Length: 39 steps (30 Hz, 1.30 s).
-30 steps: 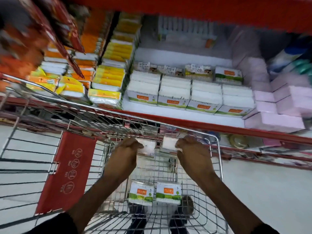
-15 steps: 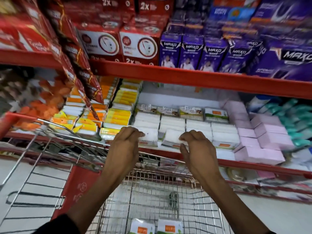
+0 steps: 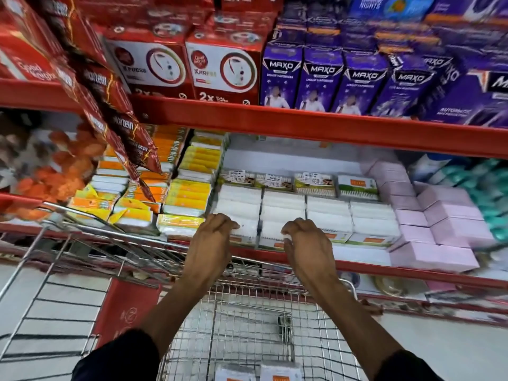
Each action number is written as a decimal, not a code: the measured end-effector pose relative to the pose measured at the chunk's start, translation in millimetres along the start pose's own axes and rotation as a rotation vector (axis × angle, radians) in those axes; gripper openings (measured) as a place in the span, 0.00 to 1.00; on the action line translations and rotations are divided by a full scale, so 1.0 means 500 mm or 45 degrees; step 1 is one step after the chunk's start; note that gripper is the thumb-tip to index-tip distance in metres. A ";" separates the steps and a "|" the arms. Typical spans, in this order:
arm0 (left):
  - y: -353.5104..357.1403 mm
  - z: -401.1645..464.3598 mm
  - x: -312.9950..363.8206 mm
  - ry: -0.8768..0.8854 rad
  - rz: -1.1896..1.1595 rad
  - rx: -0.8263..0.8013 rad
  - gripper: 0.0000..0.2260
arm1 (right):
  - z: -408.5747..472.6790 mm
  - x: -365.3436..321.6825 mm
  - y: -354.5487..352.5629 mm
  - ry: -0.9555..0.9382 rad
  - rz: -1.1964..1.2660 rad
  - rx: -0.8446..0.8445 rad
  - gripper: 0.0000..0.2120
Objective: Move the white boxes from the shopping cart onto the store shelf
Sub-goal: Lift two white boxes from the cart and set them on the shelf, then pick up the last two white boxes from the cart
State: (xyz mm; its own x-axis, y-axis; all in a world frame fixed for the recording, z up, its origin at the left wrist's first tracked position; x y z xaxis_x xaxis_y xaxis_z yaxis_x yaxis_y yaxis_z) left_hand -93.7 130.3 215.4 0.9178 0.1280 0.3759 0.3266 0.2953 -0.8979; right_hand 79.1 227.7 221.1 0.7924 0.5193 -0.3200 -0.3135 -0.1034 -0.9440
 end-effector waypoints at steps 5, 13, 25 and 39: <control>0.019 -0.001 -0.009 -0.028 -0.027 -0.021 0.22 | 0.008 0.000 0.027 0.000 -0.044 -0.012 0.16; 0.028 0.003 -0.010 -0.037 -0.022 0.006 0.20 | 0.009 0.002 0.031 -0.001 -0.033 -0.002 0.17; 0.043 0.001 -0.016 -0.022 -0.018 0.040 0.21 | 0.005 0.019 0.047 -0.067 -0.034 0.000 0.21; 0.191 -0.279 0.018 0.144 0.211 -0.323 0.33 | -0.231 0.073 0.160 -0.244 -0.117 -0.182 0.31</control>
State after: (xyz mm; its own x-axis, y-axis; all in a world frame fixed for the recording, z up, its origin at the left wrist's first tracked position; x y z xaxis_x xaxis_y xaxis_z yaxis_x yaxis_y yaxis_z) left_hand -22.9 27.8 101.0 0.9778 0.0445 0.2049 0.2036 0.0323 -0.9785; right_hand 143.5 140.2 124.8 0.6964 0.6818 -0.2241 -0.1565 -0.1605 -0.9746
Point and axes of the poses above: each hand's wrist, its own z-axis towards the middle knuckle, its own y-axis out of the palm, x = y × z, the point moved 3 cm from there along z, towards the middle knuckle, and after that the axes turned 6 degrees about y, right-handed, at the moved point
